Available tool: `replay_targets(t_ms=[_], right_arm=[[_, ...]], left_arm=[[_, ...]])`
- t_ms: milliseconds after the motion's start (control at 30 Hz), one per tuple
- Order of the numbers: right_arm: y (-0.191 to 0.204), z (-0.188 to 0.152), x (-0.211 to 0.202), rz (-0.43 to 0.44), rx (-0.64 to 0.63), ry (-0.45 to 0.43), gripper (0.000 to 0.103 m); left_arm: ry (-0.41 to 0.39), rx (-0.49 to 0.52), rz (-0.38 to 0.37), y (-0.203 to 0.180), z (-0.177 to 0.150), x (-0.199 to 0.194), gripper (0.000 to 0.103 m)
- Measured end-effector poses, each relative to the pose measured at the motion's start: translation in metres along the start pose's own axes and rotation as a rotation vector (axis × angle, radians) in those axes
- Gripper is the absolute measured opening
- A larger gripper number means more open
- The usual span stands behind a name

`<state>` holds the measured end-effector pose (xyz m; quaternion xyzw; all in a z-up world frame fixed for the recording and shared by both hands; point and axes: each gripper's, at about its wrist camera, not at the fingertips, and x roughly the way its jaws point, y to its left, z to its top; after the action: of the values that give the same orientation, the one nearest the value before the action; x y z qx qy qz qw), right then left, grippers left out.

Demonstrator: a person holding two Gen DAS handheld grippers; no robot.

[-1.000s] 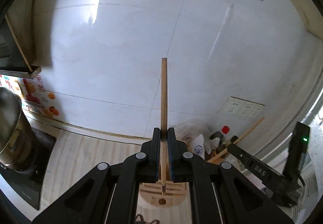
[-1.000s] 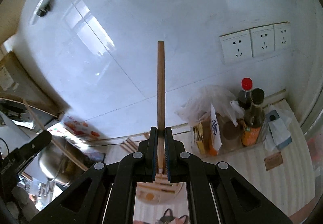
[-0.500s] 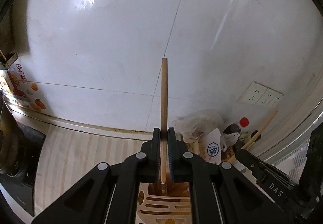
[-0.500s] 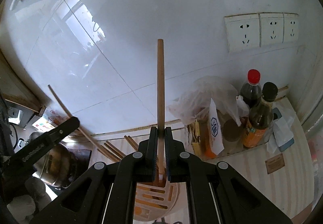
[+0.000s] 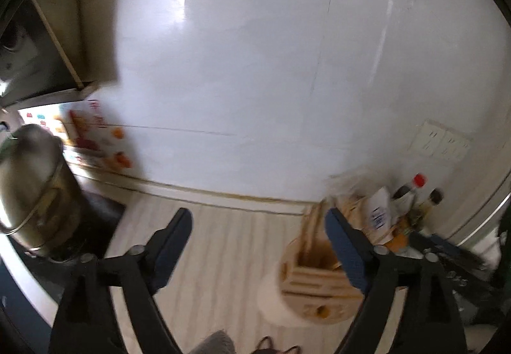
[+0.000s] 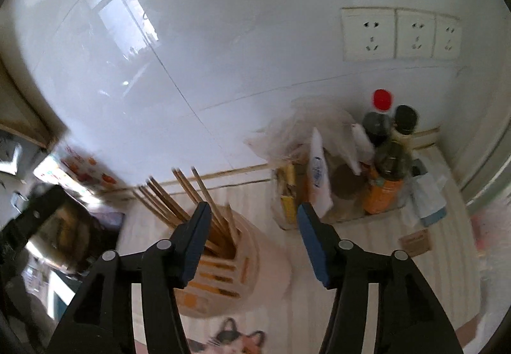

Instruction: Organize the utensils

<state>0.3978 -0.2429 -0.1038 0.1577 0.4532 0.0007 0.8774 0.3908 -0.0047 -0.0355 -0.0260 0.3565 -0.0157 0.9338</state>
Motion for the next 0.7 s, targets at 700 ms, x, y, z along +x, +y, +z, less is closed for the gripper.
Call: replay_targets(t_ms=[700], right_arm=[[0.021,-0.082,-0.111,-0.214,-0.188,-0.153,0.103]], left_arm=[[-0.035,0.043,0.076,-0.018,-0.084,-0.091,0.103]])
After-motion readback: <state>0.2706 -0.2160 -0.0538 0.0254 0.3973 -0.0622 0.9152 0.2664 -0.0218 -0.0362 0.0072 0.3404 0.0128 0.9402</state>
